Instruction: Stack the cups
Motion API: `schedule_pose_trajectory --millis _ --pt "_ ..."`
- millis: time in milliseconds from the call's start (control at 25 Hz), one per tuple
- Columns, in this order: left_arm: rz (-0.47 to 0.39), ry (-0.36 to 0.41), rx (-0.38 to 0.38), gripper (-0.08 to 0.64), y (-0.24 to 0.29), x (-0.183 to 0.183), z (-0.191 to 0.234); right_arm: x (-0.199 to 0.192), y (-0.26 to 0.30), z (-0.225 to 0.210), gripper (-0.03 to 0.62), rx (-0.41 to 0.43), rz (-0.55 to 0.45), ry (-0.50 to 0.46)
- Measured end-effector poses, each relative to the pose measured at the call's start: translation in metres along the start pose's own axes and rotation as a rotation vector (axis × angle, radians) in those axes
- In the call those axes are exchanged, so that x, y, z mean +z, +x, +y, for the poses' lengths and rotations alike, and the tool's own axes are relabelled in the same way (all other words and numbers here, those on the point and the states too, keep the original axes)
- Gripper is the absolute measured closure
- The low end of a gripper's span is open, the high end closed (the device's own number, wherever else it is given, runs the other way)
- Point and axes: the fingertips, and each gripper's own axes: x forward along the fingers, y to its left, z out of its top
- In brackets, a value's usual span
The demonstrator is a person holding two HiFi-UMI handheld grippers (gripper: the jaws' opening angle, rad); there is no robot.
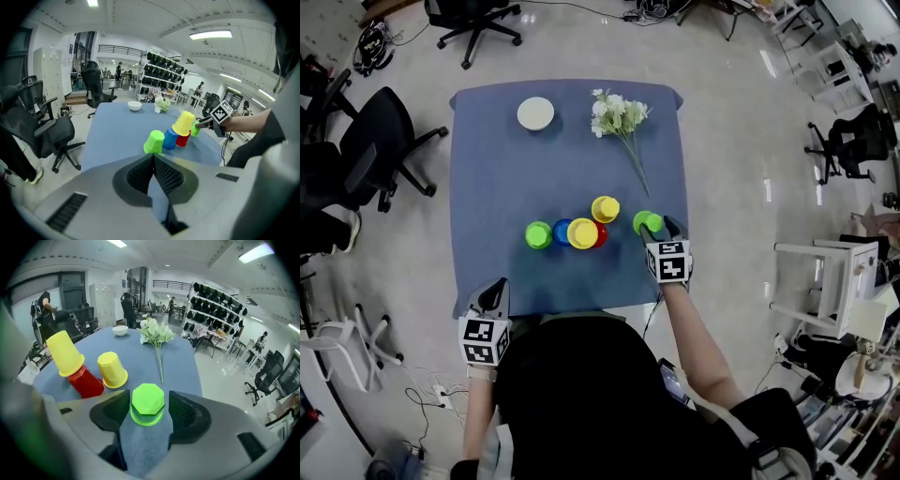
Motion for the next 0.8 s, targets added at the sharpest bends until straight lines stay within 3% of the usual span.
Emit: schedule_pose_trajectory --millis 400,800 --pt "-0.006 -0.010 -0.005 0.549 0.000 -0.004 0.002 0.000 0.000 0.006 0.359 0.003 0.015 -0.019" --pt "-0.032 0.018 -0.063 0.549 0.002 0.002 0.006 0.031 -0.044 0.028 0.360 -0.008 -0.067 -0.034"
